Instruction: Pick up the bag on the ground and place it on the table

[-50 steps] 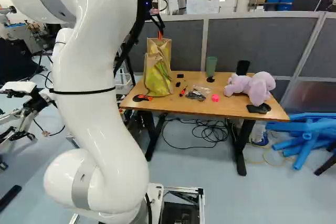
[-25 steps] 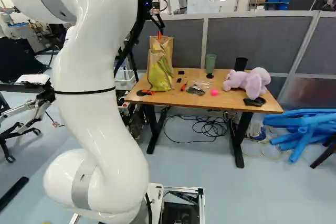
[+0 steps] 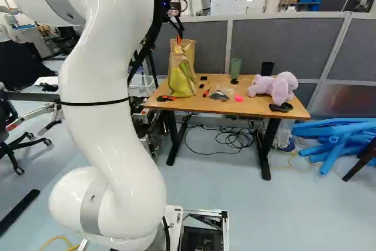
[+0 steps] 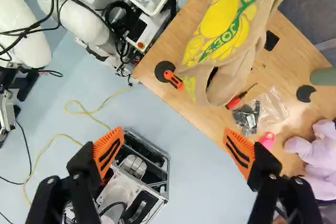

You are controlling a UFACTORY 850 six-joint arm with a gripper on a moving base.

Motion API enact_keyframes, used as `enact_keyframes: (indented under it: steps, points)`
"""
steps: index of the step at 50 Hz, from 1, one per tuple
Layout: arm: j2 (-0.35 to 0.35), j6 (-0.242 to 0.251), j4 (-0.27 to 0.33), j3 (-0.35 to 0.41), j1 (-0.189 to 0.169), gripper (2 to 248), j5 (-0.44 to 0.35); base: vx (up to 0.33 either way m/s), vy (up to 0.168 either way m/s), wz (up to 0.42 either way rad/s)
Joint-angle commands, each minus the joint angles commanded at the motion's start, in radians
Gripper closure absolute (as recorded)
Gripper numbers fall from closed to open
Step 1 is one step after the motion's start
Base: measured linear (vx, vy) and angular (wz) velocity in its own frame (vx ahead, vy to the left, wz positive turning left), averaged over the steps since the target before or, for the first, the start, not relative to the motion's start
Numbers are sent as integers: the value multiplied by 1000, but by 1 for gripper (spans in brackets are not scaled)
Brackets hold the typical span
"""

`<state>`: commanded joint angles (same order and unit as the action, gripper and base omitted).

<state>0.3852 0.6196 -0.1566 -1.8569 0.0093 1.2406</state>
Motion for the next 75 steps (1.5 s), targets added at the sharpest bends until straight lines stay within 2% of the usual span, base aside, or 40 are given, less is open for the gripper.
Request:
enact_keyframes:
  steps: [20,44,75]
  points:
    - [0,0,0,0,0,3,0,-133,-3,5]
    - [-3,-3,1,9,0,3,-10,1,0,0]
    - [-35,-33,8,94,0,3,-112,0,0,0]
